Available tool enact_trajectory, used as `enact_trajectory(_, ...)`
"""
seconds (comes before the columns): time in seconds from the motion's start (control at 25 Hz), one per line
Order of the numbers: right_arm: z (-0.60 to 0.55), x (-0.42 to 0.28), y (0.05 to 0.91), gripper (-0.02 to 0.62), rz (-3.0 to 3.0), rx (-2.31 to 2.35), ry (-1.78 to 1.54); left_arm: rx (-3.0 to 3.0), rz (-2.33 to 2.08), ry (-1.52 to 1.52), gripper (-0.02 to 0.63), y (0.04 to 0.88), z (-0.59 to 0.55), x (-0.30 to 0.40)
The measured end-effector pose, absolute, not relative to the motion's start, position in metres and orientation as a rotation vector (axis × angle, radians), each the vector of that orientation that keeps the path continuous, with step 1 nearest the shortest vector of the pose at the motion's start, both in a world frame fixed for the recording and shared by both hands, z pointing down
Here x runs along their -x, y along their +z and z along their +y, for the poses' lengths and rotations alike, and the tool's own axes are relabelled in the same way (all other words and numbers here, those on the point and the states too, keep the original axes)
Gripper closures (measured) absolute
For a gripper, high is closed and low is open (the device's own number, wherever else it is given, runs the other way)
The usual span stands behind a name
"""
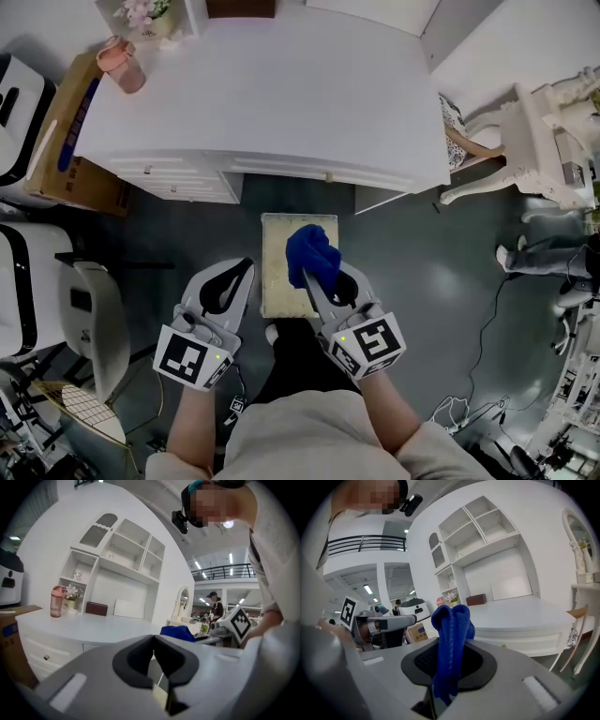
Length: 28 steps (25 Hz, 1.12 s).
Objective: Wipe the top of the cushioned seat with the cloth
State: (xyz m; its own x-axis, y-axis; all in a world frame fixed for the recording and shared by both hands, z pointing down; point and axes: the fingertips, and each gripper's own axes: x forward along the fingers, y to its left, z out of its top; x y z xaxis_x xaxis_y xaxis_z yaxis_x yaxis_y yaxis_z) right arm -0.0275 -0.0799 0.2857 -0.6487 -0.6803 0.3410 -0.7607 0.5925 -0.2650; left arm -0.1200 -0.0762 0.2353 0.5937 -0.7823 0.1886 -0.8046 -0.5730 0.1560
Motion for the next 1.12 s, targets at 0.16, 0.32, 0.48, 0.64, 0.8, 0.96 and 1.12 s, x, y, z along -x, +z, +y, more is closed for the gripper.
enact_trajectory(0.16,-0.097,0.037,0.32,0.525,-2.586,-1.172,0.632,-2.577,-1.3,0.159,0.606,0.256,-0.089,0.124)
enact_trajectory(0.32,-0.108,0.047,0.358,0.525,-2.548,-1.144,0.667,-2.552,-1.286,0.154,0.606,0.278,-0.099,0.128)
enact_trajectory(0.48,-0.117,0.054,0.402,0.525,-2.503,-1.128,0.732,-2.525,-1.289,0.143,0.606,0.301,-0.109,0.132)
enact_trajectory(0.64,-0.127,0.056,0.45,0.525,-2.453,-1.124,0.81,-2.495,-1.293,0.147,0.606,0.326,-0.117,0.135)
enact_trajectory(0.8,-0.135,0.065,0.493,0.525,-2.412,-1.097,0.852,-2.455,-1.285,0.174,0.606,0.355,-0.119,0.141)
enact_trajectory(0.96,-0.141,0.075,0.533,0.525,-2.383,-1.057,0.894,-2.426,-1.284,0.188,0.606,0.378,-0.12,0.144)
enact_trajectory(1.12,-0.145,0.085,0.577,0.525,-2.337,-1.007,0.912,-2.412,-1.265,0.207,0.606,0.401,-0.117,0.144)
